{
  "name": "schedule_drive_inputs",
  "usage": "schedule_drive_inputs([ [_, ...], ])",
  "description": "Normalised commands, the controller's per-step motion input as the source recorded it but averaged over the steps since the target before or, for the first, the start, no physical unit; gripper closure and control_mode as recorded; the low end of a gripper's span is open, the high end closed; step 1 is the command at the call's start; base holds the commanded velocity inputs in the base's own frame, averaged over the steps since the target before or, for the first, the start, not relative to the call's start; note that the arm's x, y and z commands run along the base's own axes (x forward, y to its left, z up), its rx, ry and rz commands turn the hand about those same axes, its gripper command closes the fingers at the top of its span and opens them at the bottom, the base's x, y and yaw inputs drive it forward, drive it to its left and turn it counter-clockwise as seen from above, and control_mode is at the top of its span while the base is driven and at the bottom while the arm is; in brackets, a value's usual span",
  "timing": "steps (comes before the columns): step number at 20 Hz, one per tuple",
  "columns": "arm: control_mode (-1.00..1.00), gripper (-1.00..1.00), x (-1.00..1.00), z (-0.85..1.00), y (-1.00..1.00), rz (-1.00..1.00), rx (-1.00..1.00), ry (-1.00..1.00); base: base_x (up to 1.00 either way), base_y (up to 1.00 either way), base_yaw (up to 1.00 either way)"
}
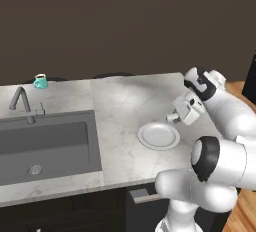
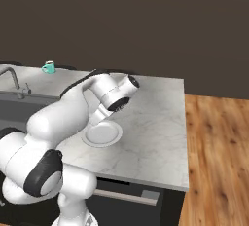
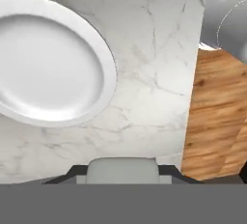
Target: Pick up the marshmallow and place it in the cup of hot chocolate on the dining counter.
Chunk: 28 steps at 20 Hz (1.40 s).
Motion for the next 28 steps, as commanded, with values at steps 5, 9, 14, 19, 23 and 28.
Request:
schedule_drive_inputs([
  [5,-1.00,1.00,-0.37,0.47,-0.15,0.17,-0.41,-0.02,0.00,0.00,0.00],
  [9,-1.00,1.00,-0.26,0.31,-0.03,0.45,-0.36,-0.03,0.00,0.00,0.00],
  [14,-1.00,1.00,-0.40,0.14,-0.10,0.79,-0.22,-0.01,0.00,0.00,0.00],
  [19,-1.00,1.00,-0.01,0.00,-0.02,0.94,-0.04,0.00,0.00,0.00,0.00],
  [23,-1.00,1.00,0.09,0.00,0.11,0.86,-0.03,-0.05,0.00,0.00,0.00],
  [28,-1.00,1.00,0.05,0.00,0.01,0.72,0.00,-0.25,0.00,0.00,0.00],
])
